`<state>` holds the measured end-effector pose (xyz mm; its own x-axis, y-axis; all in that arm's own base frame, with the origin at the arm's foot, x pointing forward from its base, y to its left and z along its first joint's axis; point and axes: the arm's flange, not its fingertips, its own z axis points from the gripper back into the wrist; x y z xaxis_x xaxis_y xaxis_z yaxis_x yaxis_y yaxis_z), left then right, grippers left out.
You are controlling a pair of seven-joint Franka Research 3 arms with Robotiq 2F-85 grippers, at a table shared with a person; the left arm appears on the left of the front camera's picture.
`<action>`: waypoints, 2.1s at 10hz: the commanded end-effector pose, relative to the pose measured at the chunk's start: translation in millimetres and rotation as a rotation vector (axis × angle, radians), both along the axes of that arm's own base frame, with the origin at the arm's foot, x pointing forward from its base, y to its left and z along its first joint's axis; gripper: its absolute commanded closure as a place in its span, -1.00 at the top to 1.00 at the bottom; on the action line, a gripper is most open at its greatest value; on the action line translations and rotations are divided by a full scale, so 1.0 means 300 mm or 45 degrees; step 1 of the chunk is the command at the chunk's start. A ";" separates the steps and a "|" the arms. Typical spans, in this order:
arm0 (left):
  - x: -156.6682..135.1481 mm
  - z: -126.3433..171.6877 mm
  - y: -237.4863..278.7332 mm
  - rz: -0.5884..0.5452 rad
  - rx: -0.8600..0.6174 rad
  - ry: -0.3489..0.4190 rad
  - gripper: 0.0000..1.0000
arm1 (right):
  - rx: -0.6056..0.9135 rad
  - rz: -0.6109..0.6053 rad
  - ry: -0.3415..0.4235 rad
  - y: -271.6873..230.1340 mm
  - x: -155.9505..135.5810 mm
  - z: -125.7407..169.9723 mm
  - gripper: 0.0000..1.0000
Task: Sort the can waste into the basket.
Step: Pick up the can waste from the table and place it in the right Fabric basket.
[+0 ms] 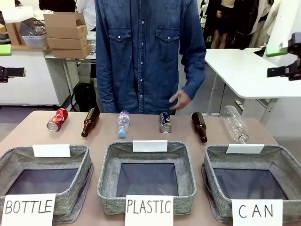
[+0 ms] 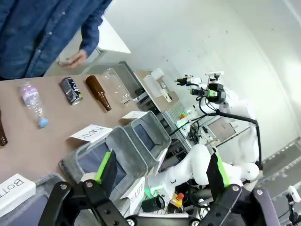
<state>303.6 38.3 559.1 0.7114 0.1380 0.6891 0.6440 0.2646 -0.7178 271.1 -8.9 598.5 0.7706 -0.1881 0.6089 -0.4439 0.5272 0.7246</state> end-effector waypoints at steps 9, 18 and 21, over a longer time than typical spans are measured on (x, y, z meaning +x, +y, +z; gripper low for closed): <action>-0.004 0.018 -0.002 -0.017 0.011 -0.044 1.00 | 0.009 0.018 -0.047 0.008 0.007 0.009 1.00; 0.261 -0.040 0.077 0.112 0.538 0.348 1.00 | 0.009 0.018 -0.047 0.008 0.007 0.009 1.00; 0.239 -0.081 0.083 0.096 0.564 0.298 1.00 | 0.009 0.018 -0.047 0.008 0.007 0.009 1.00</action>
